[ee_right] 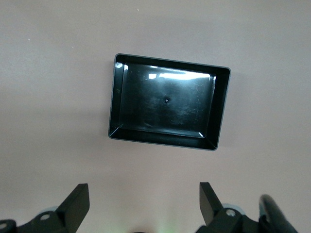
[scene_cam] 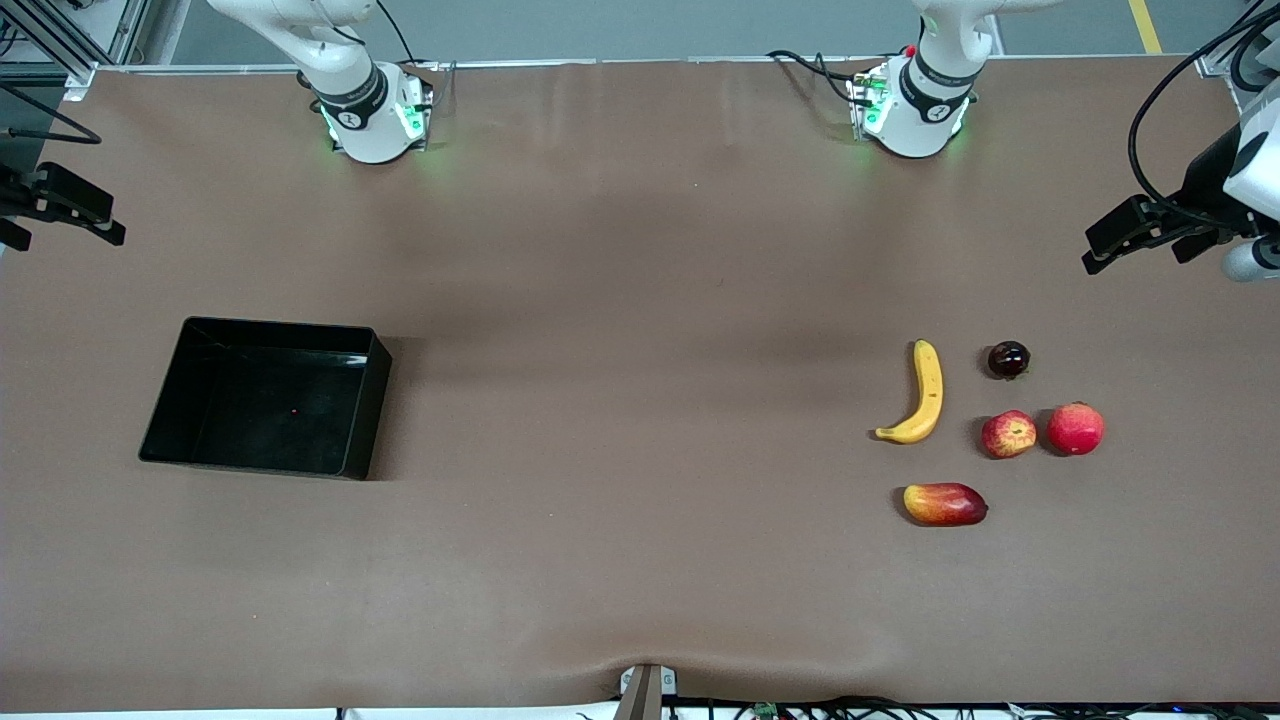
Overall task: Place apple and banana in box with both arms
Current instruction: 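Reach the left gripper toward the fruit group, then grasp the apple with the left gripper while the right gripper pushes the tray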
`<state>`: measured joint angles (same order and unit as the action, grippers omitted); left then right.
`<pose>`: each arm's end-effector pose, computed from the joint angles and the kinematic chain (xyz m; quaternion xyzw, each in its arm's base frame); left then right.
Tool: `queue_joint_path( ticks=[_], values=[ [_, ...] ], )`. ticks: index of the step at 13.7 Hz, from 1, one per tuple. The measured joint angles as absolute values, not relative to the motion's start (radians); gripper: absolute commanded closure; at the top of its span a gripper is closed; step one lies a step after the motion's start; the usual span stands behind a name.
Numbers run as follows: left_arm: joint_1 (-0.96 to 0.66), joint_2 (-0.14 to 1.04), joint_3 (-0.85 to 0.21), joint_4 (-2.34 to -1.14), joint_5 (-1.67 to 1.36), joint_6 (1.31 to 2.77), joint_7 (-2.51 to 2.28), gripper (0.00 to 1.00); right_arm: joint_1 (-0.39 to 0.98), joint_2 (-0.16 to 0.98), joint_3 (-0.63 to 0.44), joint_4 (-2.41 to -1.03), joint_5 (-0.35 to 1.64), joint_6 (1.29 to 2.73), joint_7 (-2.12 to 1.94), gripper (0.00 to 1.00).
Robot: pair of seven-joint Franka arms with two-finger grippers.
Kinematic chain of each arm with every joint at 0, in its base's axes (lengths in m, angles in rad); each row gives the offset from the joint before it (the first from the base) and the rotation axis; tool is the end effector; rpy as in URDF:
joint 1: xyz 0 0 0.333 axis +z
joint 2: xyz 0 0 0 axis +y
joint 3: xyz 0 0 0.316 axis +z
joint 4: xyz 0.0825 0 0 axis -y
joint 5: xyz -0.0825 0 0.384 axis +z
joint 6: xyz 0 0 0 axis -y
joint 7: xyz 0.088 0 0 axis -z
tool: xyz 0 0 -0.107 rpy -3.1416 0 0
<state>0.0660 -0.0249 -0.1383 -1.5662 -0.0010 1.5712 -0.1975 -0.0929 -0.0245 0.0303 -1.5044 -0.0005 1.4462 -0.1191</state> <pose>0.5457 -0.0407 0.6403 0.9979 0.0625 0.0149 0.0008 0.5330 -0.0332 0.6580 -0.9995 -0.0282 0.0168 0.0009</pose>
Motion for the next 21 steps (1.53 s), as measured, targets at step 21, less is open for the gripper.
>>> queue_joint_path(
  ticks=[21],
  values=[
    [0.174, 0.442, -0.128, -1.833, 0.141, 2.202, -0.197, 0.00, -0.253, 0.207, 0.011, -1.487, -0.011, 1.622, -0.126, 0.00]
  ],
)
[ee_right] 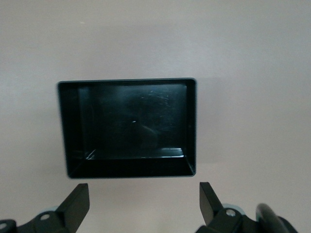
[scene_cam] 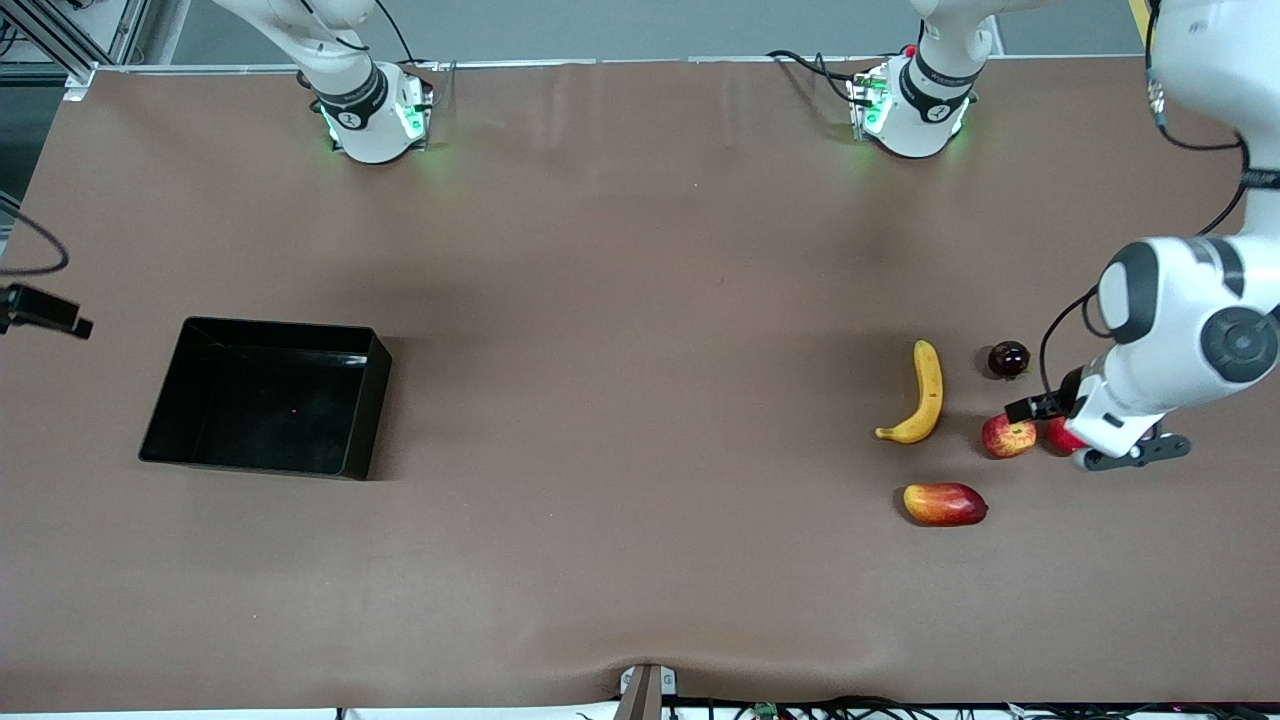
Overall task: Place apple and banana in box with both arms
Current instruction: 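Grasp the apple with the left gripper while the right gripper pushes the tray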
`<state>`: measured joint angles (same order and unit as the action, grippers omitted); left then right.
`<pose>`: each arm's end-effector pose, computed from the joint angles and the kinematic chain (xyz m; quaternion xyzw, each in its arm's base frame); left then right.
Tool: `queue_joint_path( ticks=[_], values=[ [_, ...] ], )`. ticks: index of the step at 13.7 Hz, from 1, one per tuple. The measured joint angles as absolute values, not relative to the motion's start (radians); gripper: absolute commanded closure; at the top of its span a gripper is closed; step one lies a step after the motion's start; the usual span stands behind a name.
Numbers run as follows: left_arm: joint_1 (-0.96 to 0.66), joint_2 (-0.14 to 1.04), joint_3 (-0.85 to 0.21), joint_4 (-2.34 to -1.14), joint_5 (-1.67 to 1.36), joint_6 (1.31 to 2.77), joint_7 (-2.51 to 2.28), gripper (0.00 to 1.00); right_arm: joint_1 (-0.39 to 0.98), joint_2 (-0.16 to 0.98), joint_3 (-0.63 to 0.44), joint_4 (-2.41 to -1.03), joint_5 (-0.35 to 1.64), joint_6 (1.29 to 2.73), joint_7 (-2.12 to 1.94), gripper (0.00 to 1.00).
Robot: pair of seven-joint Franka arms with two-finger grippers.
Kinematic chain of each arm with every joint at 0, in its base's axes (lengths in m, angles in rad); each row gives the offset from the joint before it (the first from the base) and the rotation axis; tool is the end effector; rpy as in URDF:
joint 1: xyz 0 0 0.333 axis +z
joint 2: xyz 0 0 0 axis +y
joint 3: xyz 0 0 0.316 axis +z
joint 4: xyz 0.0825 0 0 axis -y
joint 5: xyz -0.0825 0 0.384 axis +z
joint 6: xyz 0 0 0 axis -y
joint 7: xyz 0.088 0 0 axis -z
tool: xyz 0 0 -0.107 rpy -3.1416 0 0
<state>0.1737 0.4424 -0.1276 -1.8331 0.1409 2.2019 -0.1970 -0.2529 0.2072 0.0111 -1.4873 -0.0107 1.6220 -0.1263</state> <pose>0.6349 0.0393 0.2862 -0.9956 -0.0830 0.0319 0.0304 0.5986 -0.1494 0.5467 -0.9977 0.0573 0.0364 0.0025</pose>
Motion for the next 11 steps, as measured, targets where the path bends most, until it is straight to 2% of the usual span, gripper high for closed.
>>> queue_joint_path(
  ticks=[3, 6, 8, 9, 10, 11],
  values=[
    [0.186, 0.518, -0.128, -1.817, 0.162, 2.250, -0.189, 0.00, -0.284, 0.293, 0.010, -1.487, -0.011, 1.634, -0.128, 0.00],
    [0.190, 0.569, -0.128, -1.788, 0.167, 2.253, -0.179, 0.01, -0.316, 0.403, 0.009, -1.491, -0.011, 1.706, -0.132, 0.00],
    [0.190, 0.594, -0.129, -1.772, 0.167, 2.255, -0.178, 0.12, -0.351, 0.488, 0.008, -1.493, -0.011, 1.752, -0.201, 0.00],
    [0.190, 0.607, -0.129, -1.765, 0.167, 2.260, -0.178, 0.30, -0.367, 0.523, 0.008, -1.496, -0.011, 1.780, -0.231, 0.00],
    [0.190, 0.620, -0.129, -1.760, 0.167, 2.268, -0.178, 0.55, -0.378, 0.548, 0.008, -1.507, -0.011, 1.820, -0.246, 0.00],
    [0.190, 0.630, -0.130, -1.756, 0.167, 2.276, -0.178, 0.92, -0.384, 0.561, 0.007, -1.529, -0.011, 1.864, -0.251, 0.14]
  ],
)
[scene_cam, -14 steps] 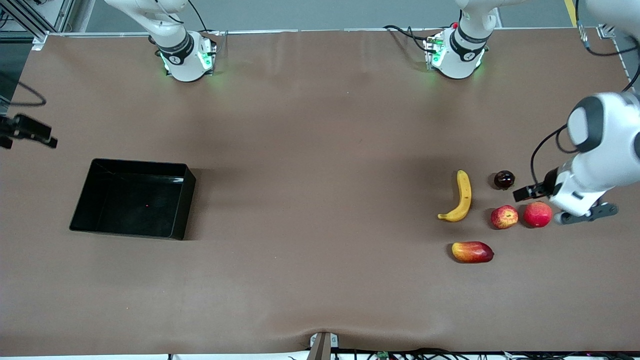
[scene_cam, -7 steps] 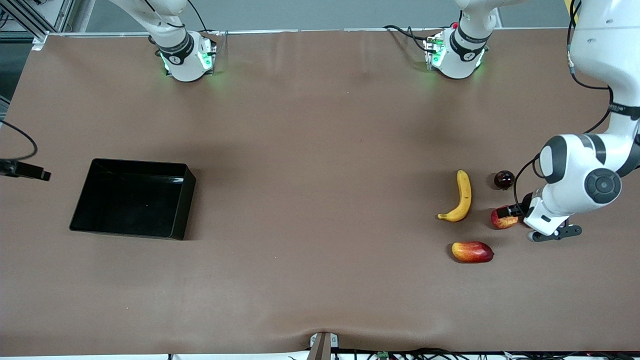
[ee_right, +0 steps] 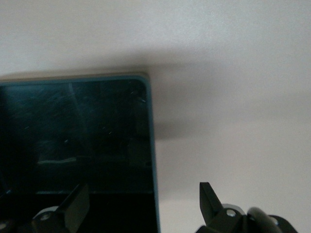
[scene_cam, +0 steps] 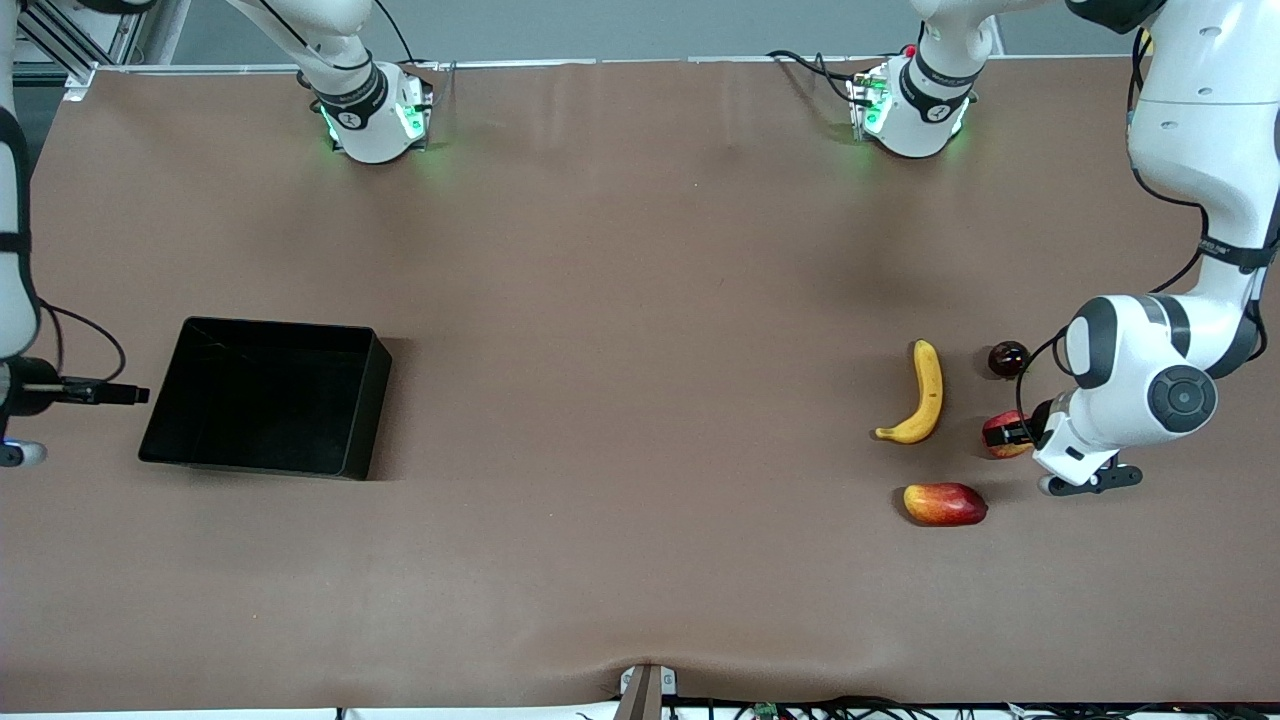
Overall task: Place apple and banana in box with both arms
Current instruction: 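Grasp the apple with the left gripper while the right gripper pushes the tray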
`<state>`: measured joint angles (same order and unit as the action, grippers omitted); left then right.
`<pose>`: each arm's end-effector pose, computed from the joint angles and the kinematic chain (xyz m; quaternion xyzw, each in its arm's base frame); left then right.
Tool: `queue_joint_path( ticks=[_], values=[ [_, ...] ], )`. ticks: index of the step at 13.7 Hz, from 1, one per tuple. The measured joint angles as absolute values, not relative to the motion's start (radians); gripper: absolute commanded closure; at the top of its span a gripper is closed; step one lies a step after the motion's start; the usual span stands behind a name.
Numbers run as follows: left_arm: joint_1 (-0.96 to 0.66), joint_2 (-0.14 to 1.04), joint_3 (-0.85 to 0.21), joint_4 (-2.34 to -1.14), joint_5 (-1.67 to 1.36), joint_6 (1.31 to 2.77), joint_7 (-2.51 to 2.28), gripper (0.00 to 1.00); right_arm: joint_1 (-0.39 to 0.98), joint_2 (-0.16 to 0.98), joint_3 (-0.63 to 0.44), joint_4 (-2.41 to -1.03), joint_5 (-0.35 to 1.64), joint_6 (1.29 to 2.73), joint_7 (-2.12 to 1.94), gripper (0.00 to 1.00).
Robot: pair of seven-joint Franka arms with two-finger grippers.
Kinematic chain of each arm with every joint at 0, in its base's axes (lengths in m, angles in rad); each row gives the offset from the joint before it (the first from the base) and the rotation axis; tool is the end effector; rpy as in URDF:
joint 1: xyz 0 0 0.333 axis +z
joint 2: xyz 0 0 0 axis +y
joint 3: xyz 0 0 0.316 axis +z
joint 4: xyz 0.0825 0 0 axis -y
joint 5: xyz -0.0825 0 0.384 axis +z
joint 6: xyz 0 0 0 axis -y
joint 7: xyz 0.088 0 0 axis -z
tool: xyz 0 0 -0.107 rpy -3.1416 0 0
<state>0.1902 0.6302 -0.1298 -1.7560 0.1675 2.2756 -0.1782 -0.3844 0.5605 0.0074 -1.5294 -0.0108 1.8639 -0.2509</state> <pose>0.6508 0.0497 0.2036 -0.9959 -0.0719 0.0497 0.0251 0.6261 -0.2495 0.3139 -0.9918 0.0608 0.1081 0.0320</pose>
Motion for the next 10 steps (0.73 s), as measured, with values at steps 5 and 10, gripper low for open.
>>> queue_joint_path(
  ticks=[5, 10],
  values=[
    [0.189, 0.633, -0.141, -1.733, 0.167, 2.281, -0.178, 1.00, -0.409, 0.565, 0.007, -1.669, -0.011, 2.034, -0.262, 0.95],
    [0.188, 0.533, -0.182, -1.709, 0.167, 2.229, -0.178, 1.00, -0.415, 0.559, 0.013, -1.673, -0.010, 2.035, -0.272, 1.00]
  ],
)
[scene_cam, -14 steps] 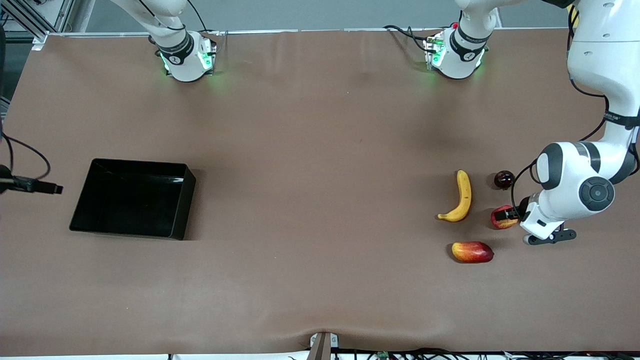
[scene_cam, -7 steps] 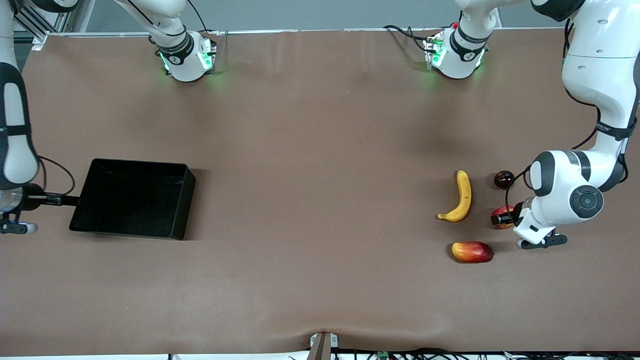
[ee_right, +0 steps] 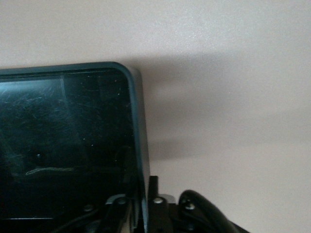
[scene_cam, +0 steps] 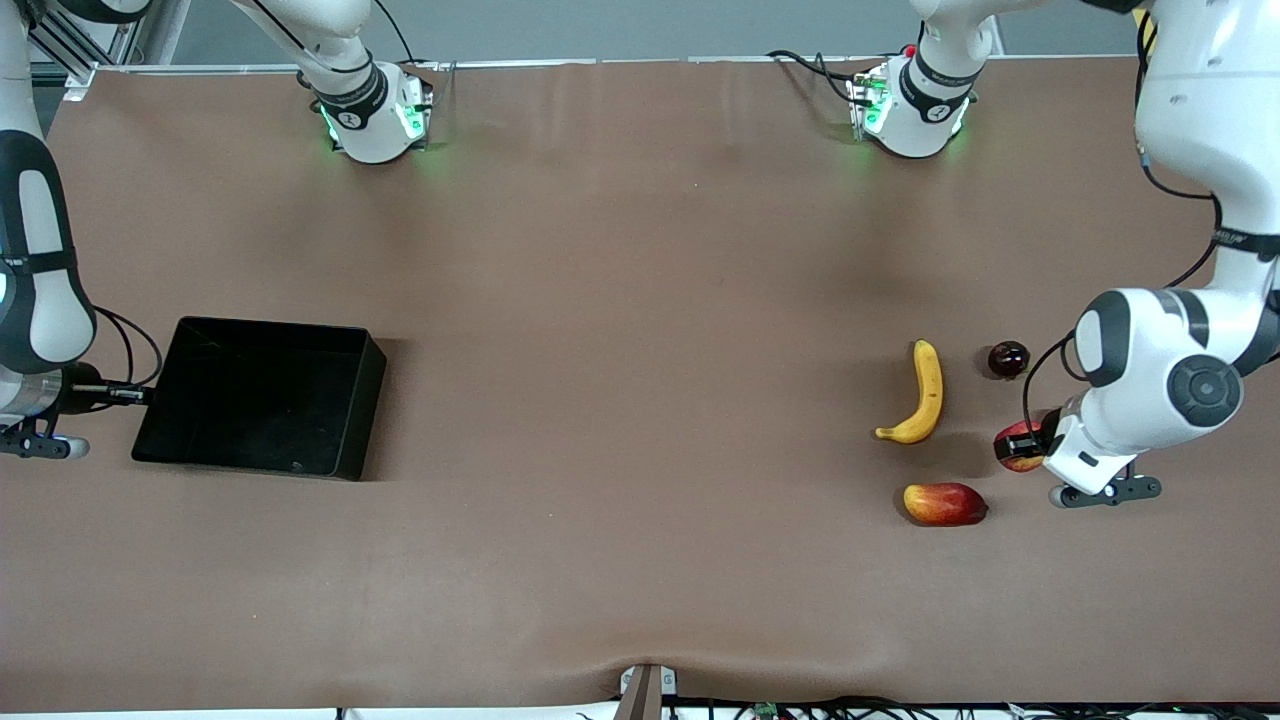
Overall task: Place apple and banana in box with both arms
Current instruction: 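Grasp the apple with the left gripper while the right gripper pushes the tray, then lift the apple with the left gripper while the right gripper slides the tray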
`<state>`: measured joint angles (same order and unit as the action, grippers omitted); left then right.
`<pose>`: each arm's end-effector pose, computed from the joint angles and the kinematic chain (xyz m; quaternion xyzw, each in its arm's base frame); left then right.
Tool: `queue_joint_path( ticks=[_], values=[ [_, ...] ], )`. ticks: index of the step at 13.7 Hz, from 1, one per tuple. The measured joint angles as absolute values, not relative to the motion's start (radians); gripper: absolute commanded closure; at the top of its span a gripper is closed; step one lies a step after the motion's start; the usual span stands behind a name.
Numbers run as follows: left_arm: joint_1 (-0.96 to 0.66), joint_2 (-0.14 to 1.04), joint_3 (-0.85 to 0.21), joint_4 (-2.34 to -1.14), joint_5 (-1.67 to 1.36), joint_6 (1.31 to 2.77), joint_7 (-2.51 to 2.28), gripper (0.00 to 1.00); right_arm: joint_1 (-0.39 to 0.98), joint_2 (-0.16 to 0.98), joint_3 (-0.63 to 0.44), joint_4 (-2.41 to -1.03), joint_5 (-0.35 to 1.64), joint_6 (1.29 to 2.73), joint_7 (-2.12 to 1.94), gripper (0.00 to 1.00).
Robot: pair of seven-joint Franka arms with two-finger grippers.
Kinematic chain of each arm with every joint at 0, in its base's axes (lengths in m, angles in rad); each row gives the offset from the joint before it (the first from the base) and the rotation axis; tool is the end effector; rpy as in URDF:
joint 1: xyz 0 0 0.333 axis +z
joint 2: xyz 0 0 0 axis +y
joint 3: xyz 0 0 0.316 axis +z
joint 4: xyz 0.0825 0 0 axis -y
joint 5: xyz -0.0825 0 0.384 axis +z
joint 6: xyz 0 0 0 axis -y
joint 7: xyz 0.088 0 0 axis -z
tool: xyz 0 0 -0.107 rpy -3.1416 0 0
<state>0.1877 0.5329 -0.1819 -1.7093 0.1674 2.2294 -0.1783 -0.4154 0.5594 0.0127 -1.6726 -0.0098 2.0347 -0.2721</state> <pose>0.6705 0.0213 0.2858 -0.9984 -0.0529 -0.0011 0.0200 0.6036 -0.2586 0.2642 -0.9931 0.0630 0.0931 0.0319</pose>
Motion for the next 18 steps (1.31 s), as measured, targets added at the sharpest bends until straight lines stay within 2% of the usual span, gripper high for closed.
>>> queue_joint_path(
  ticks=[3, 7, 10, 15, 18],
  values=[
    [0.183, 0.453, -0.210, -1.709, 0.167, 2.163, -0.181, 1.00, -0.415, 0.554, 0.019, -1.664, -0.009, 2.013, -0.279, 1.00],
    [0.184, 0.417, -0.221, -1.708, 0.167, 2.135, -0.195, 1.00, -0.392, 0.534, 0.045, -1.511, 0.034, 1.763, -0.279, 1.00],
    [0.184, 0.399, -0.228, -1.708, 0.167, 2.116, -0.198, 1.00, -0.322, 0.510, 0.050, -1.435, 0.140, 1.627, -0.240, 1.00],
    [0.185, 0.380, -0.237, -1.708, 0.167, 2.079, -0.198, 1.00, -0.106, 0.504, 0.058, -1.432, 0.273, 1.605, -0.040, 1.00],
    [0.186, 0.364, -0.238, -1.706, 0.167, 2.059, -0.201, 1.00, 0.064, 0.511, 0.060, -1.436, 0.275, 1.699, 0.029, 1.00]
  ],
)
